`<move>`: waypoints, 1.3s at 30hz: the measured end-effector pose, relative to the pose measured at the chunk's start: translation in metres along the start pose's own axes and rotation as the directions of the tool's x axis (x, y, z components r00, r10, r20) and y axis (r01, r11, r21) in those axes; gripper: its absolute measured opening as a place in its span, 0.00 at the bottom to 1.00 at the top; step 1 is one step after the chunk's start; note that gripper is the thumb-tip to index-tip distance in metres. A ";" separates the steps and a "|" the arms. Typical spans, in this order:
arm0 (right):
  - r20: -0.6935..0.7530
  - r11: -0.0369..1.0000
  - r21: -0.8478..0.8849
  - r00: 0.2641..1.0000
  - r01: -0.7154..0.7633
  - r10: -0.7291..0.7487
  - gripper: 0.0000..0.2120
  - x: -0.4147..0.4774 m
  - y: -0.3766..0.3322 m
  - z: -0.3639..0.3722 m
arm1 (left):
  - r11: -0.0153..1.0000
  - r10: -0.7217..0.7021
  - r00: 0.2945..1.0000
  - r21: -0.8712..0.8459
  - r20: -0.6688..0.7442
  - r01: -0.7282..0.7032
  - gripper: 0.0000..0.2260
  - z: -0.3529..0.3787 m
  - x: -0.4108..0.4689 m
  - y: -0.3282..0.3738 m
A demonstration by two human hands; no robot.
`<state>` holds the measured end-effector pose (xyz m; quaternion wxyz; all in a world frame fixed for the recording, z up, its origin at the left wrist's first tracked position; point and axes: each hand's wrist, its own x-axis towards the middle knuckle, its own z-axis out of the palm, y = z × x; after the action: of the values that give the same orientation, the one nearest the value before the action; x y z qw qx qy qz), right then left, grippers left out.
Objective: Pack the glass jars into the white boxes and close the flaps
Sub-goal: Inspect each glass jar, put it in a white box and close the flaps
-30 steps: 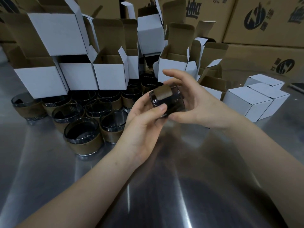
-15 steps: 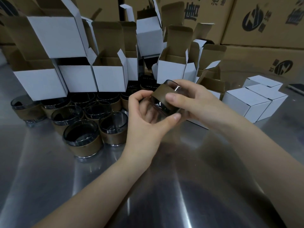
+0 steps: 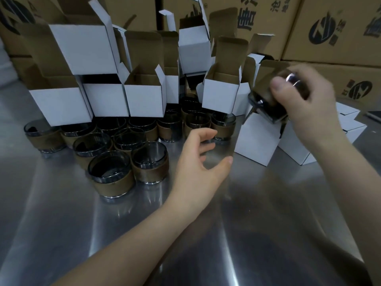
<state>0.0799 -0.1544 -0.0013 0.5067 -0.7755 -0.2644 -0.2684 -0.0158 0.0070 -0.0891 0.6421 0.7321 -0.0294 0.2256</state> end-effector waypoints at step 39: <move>0.216 0.898 0.433 0.976 -0.085 -0.012 0.16 -0.015 -0.020 0.027 | 0.994 0.108 0.981 0.015 0.162 -0.112 0.21 -0.013 0.015 0.001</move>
<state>0.0592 -0.1240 -0.0082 0.6420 -0.6702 -0.3563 -0.1076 -0.0067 0.0226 -0.0817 0.6152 0.7529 -0.1188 0.2015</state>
